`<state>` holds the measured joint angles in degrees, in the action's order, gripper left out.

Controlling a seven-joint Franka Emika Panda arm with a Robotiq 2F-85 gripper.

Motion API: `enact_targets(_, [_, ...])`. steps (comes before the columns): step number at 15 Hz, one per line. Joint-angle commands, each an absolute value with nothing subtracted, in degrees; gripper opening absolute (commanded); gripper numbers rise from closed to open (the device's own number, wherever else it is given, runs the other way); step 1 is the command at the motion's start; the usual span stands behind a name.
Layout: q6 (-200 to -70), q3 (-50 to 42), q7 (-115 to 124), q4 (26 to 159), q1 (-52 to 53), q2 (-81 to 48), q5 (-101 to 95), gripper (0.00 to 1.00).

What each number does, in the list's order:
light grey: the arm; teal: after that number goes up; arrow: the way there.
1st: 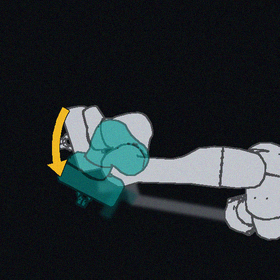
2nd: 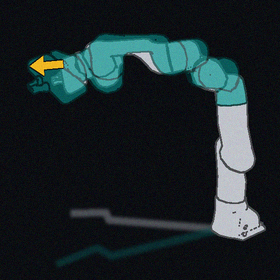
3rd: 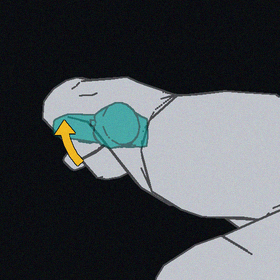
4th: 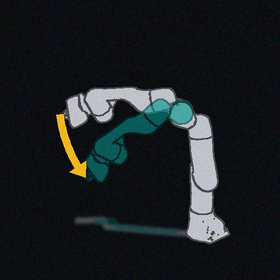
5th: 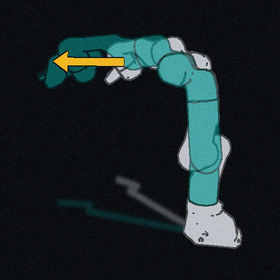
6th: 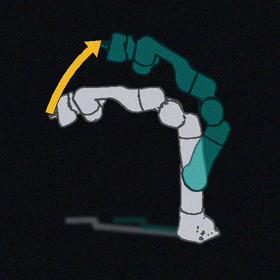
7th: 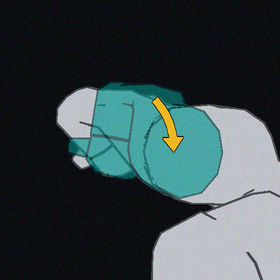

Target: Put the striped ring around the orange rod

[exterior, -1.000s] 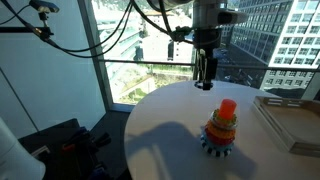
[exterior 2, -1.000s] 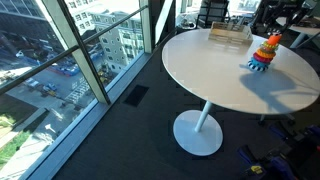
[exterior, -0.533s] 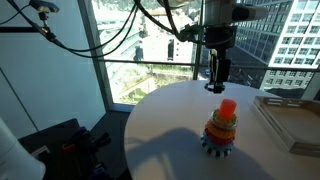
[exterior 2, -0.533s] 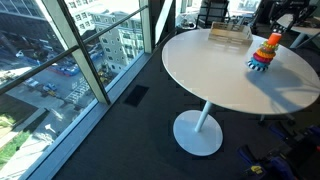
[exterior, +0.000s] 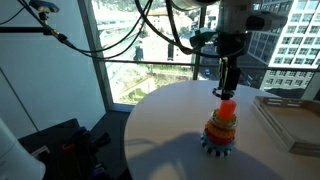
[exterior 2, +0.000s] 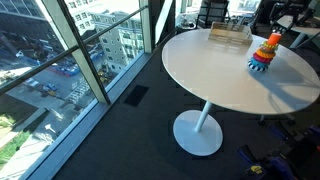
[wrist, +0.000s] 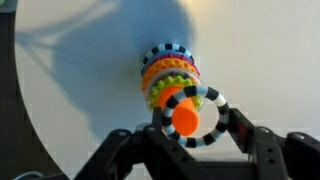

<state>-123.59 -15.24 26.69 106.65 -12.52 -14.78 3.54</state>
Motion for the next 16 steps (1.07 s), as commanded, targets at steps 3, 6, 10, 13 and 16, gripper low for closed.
enact_targets(3, [-122.0, -15.5, 27.4, 102.1, -13.2, -18.3, 5.3, 0.42])
enact_targets(6, [-121.8, -15.7, 27.5, 101.2, -13.3, -19.3, 5.3, 0.42])
enact_targets(10, [-121.6, -15.9, 27.5, 100.5, -13.3, -20.3, 5.3, 0.42])
enact_targets(13, [-121.4, -16.0, 27.5, 100.5, -13.3, -20.7, 5.2, 0.42])
enact_targets(16, [-121.3, -15.9, 27.2, 100.6, -13.4, -20.8, 5.5, 0.42])
